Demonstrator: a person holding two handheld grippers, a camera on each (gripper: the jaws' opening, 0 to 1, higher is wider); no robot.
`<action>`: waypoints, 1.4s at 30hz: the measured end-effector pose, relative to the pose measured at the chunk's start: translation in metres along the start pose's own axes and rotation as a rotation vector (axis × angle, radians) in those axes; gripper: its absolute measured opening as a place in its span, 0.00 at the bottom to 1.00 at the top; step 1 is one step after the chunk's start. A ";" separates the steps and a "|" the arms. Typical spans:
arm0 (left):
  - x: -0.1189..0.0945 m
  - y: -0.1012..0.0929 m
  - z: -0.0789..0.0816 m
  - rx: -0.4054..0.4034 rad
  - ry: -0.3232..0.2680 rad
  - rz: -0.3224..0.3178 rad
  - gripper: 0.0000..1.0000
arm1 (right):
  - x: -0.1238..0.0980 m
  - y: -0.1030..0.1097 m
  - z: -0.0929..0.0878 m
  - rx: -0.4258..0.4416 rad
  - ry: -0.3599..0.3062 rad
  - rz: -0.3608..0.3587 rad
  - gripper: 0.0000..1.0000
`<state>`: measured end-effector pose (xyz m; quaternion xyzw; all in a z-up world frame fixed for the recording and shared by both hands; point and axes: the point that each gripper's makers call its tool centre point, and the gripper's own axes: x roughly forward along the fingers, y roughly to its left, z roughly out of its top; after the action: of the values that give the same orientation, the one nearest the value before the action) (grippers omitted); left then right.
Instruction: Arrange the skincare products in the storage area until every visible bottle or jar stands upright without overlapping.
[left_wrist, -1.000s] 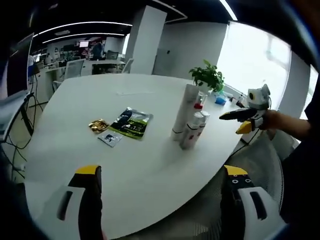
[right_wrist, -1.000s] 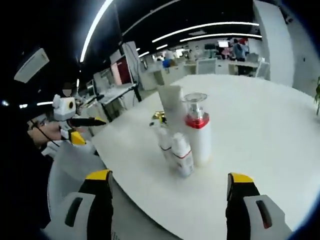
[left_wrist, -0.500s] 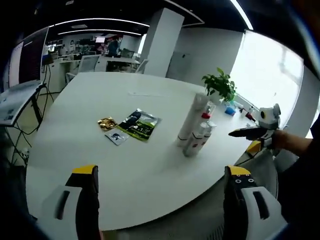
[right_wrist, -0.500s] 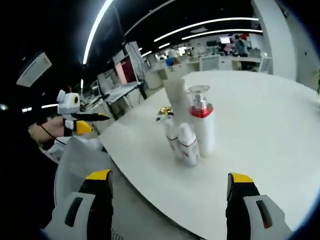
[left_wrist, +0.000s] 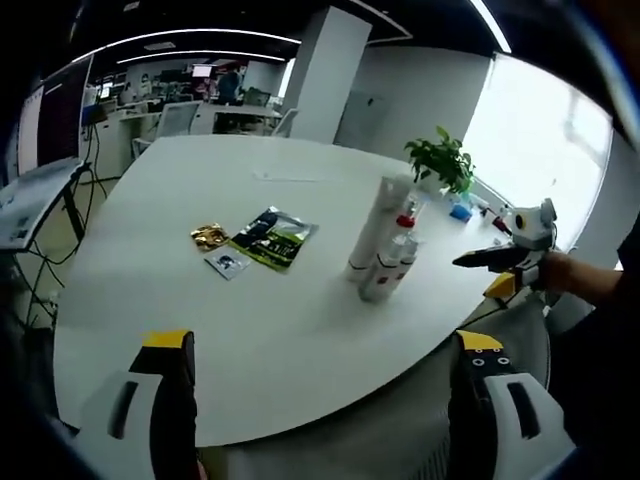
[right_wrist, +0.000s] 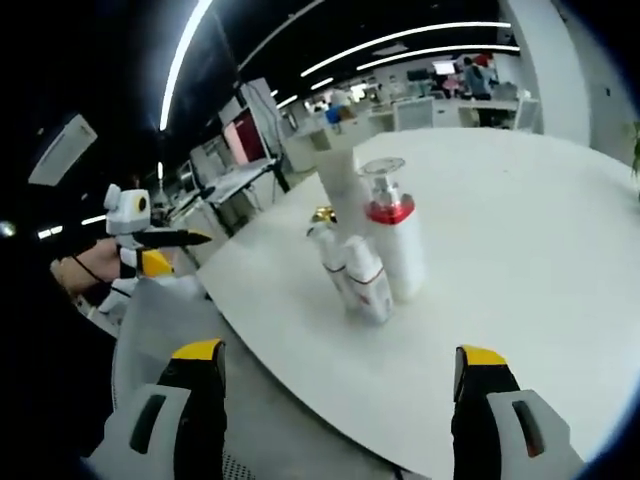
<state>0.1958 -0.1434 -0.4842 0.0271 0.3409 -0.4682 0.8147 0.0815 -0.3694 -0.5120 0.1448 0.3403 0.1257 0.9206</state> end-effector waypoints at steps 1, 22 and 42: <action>0.000 -0.003 0.003 0.008 -0.009 -0.009 0.99 | -0.001 0.000 0.004 -0.004 -0.020 -0.008 0.99; 0.023 0.004 0.014 0.081 0.087 -0.082 0.99 | -0.002 -0.004 0.000 0.025 -0.037 -0.047 0.99; 0.061 0.035 0.056 0.131 0.157 -0.144 0.90 | -0.005 -0.011 0.005 0.034 -0.042 -0.075 0.98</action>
<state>0.2731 -0.1895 -0.4860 0.0920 0.3734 -0.5433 0.7463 0.0824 -0.3825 -0.5096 0.1500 0.3283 0.0824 0.9290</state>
